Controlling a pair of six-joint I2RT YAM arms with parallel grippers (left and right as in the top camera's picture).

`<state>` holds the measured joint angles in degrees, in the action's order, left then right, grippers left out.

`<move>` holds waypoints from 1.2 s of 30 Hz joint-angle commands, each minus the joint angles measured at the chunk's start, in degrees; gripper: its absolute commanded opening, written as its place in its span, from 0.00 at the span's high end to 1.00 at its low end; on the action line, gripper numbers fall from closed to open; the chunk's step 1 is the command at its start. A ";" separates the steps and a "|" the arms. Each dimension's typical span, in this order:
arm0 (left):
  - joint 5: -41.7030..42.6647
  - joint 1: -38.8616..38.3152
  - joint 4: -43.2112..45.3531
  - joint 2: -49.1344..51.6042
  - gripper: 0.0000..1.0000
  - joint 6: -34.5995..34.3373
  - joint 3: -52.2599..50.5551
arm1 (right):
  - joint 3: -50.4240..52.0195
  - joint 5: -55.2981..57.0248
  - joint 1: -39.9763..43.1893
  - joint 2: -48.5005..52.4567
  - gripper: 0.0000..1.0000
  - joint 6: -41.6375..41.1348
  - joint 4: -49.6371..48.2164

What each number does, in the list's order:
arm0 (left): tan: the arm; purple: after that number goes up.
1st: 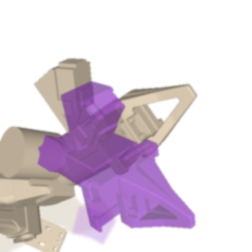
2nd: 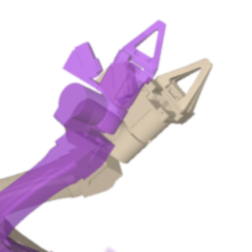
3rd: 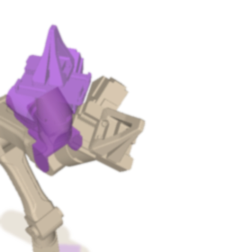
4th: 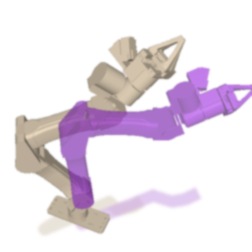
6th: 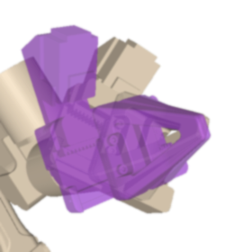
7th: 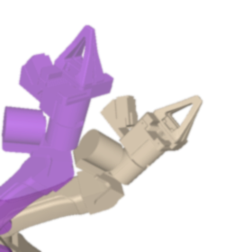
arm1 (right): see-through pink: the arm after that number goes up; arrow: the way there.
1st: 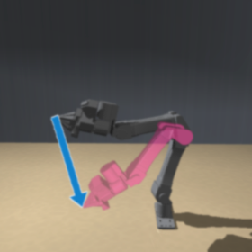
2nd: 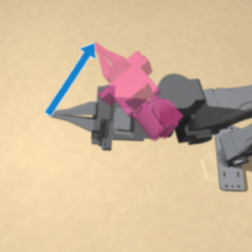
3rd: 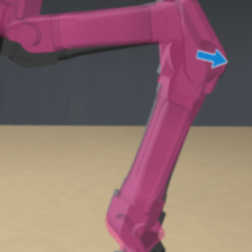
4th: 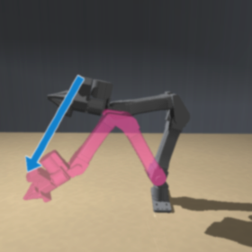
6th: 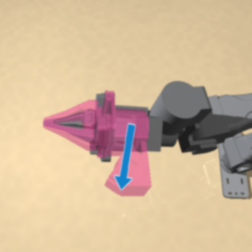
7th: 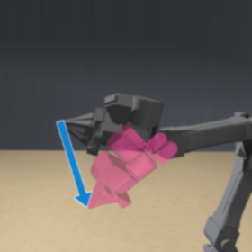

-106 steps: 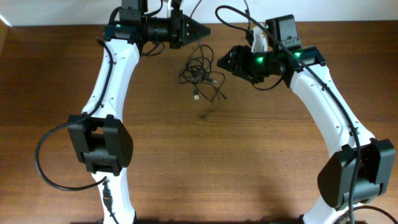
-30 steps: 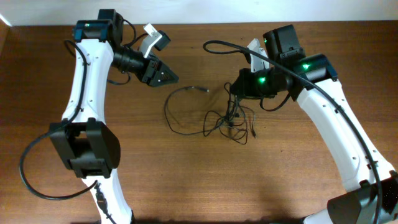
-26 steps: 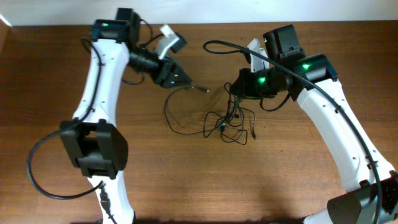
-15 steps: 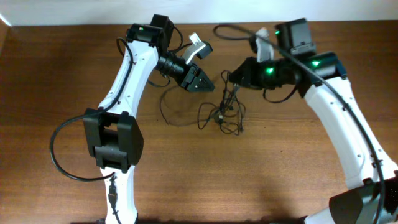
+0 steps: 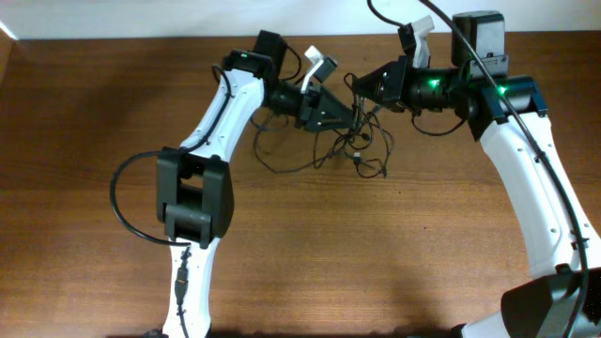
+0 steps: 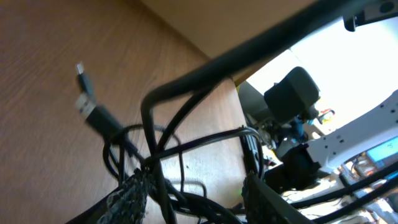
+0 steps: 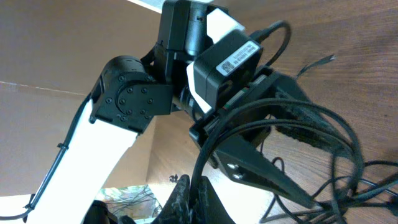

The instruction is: Untangle cables

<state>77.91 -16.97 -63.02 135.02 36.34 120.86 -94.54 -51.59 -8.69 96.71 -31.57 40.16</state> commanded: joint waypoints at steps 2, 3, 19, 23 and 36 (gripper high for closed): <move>1.79 -2.69 3.04 0.24 0.58 0.24 0.15 | -0.28 -2.01 0.09 -0.02 0.96 -0.24 -0.39; 1.77 -2.82 3.52 0.24 0.62 0.24 0.15 | -0.28 -2.01 0.09 -0.02 0.96 -0.24 -0.39; -24.02 2.60 22.77 -0.04 1.00 -40.61 0.17 | -0.28 2.14 5.42 -0.02 0.96 3.23 6.49; -30.67 7.21 14.03 -3.06 1.00 -33.07 0.26 | -0.28 24.61 7.58 0.00 0.96 7.45 18.49; -38.07 7.98 -1.36 -16.85 1.00 -25.16 0.26 | -0.90 8.17 6.58 -0.39 0.54 19.37 21.24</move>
<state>44.53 -8.99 -64.03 120.40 10.72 120.75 -94.50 -31.77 -1.30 98.06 -17.17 62.08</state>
